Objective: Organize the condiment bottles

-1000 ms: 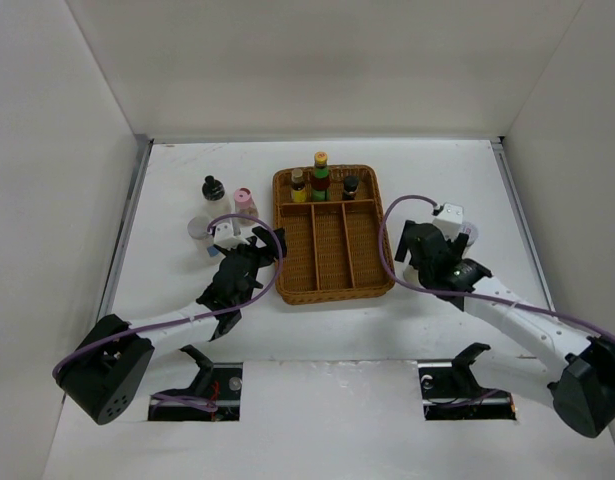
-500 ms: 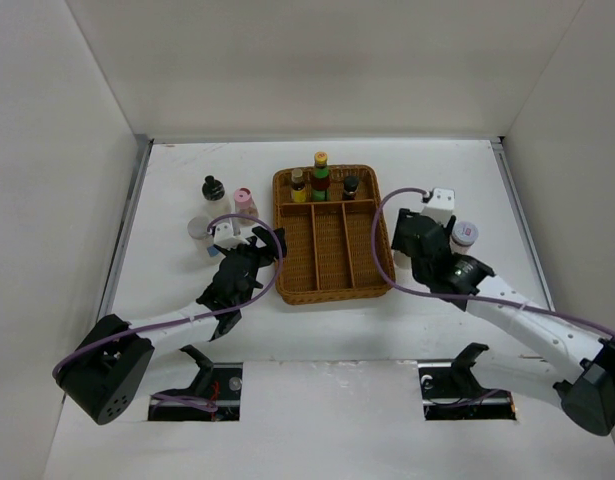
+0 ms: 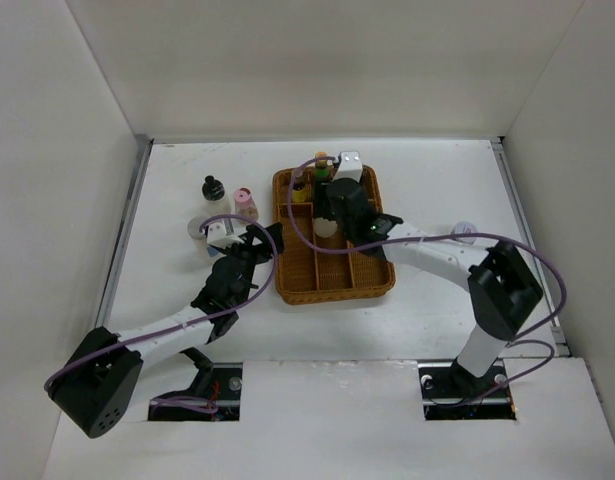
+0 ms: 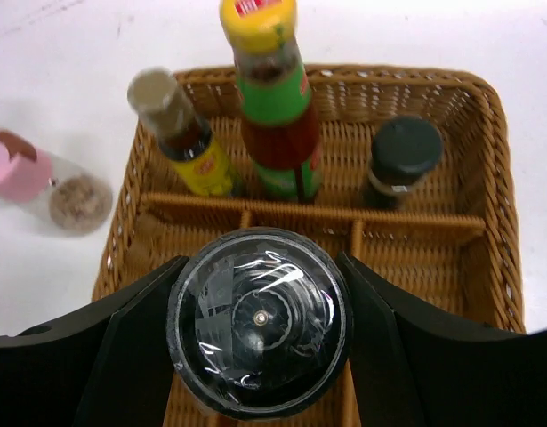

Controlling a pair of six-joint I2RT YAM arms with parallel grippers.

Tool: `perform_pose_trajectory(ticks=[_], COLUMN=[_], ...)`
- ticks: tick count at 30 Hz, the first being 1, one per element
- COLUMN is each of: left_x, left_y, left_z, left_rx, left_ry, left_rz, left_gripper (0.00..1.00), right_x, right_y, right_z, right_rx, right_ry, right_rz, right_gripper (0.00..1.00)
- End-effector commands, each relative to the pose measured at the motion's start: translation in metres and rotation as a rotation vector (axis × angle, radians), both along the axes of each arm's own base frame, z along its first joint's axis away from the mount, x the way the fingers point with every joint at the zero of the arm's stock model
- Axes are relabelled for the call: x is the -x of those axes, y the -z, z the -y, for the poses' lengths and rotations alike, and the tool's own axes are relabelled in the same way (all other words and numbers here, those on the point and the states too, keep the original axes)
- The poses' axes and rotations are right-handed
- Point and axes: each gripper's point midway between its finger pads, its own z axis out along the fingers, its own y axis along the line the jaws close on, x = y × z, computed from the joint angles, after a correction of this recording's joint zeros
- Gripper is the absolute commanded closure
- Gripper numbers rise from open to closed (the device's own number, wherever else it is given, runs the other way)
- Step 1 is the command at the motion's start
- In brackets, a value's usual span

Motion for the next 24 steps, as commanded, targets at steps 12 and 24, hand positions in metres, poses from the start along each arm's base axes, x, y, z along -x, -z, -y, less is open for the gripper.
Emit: perform_pose_trajectory(ticks=[12, 24], left_x=[-0.004, -0.004], left_y=[-0.005, -0.005], left_z=[-0.003, -0.007], left_rx=[0.023, 0.021], left_ry=[-0.011, -0.025], left_rz=[0.022, 0.022], left_gripper=[0.20, 0.20], right_x=[-0.034, -0.036], right_y=[-0.034, -0.021], right_z=[-0.002, 0.019], right_rx=[-0.062, -0.036], right_ry=[0.054, 0.091], right_rz=[0.126, 0.117], right_gripper=[0.54, 0.54])
